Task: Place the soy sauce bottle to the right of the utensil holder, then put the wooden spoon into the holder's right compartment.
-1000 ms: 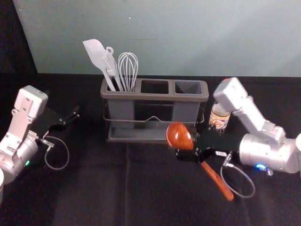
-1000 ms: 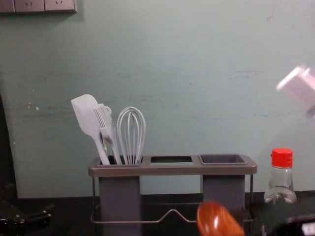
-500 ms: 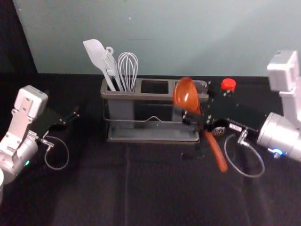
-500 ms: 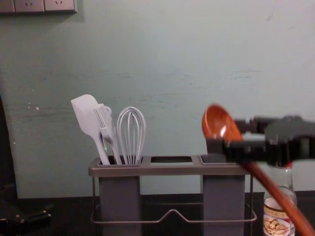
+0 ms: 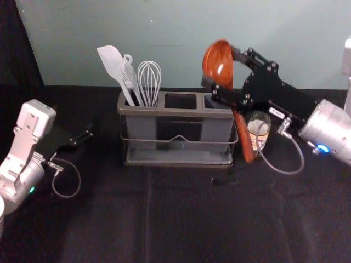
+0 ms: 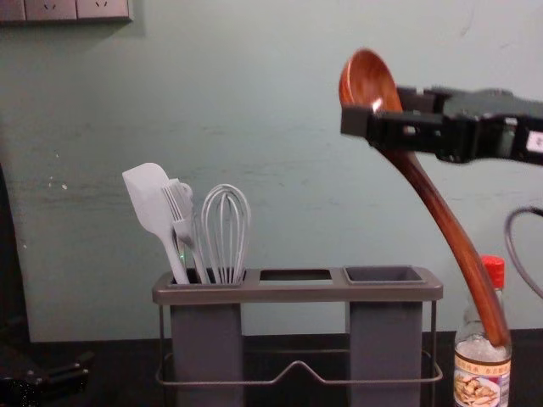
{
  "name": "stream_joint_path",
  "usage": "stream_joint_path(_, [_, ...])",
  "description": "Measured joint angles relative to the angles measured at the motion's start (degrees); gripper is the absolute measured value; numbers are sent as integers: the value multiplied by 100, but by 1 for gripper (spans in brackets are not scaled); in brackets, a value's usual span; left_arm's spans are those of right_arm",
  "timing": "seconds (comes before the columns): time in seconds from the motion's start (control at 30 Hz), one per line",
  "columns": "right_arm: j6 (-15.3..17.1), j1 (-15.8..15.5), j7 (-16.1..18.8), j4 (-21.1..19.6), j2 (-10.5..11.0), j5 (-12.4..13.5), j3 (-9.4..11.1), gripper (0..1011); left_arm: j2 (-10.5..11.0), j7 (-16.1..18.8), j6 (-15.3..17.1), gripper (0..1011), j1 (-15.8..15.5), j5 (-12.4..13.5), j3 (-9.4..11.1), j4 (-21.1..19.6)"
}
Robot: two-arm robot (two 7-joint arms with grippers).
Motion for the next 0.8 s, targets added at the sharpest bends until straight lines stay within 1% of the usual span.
stream_joint_path(0.03, [-84, 43, -30, 46, -58, -37, -2, 837, 0, 0, 0, 1005, 0, 0, 0, 0])
stream_joint_path(0.1, [-130, 70, -41, 79, -101, -50, -3, 838, 0, 0, 0, 1005, 0, 0, 0, 0])
stream_joint_path(0.13, [-211, 128, -62, 159, -188, -73, -5, 838, 0, 0, 0, 1005, 0, 1, 0, 0])
stream_joint_path(0.2, [-262, 200, -79, 260, -277, -74, -8, 838, 0, 0, 0, 1005, 0, 0, 0, 0])
stream_joint_path(0.23, [-296, 274, -83, 363, -364, -73, -16, 838, 0, 0, 0, 1005, 0, 1, 0, 0])
stream_joint_path(0.3, [-323, 361, -82, 491, -447, -63, -24, 838, 0, 0, 0, 1005, 0, 0, 0, 0])
stream_joint_path(0.33, [-345, 448, -75, 621, -535, -34, -33, 838, 0, 0, 0, 1005, 0, 0, 0, 0])
stream_joint_path(0.5, [-472, 717, -50, 1042, -776, 4, -62, 838, 0, 0, 0, 1005, 0, 1, 0, 0])
stream_joint_path(0.6, [-541, 843, -52, 1233, -879, -33, -77, 837, 0, 0, 0, 1005, 0, 0, 0, 0])
stream_joint_path(0.7, [-584, 1057, -52, 1521, -1006, -94, -94, 838, 0, 0, 0, 1005, 0, 1, 0, 0])
stream_joint_path(0.8, [-627, 1190, -51, 1713, -1076, -126, -101, 837, 0, 0, 0, 1005, 0, 0, 0, 0])
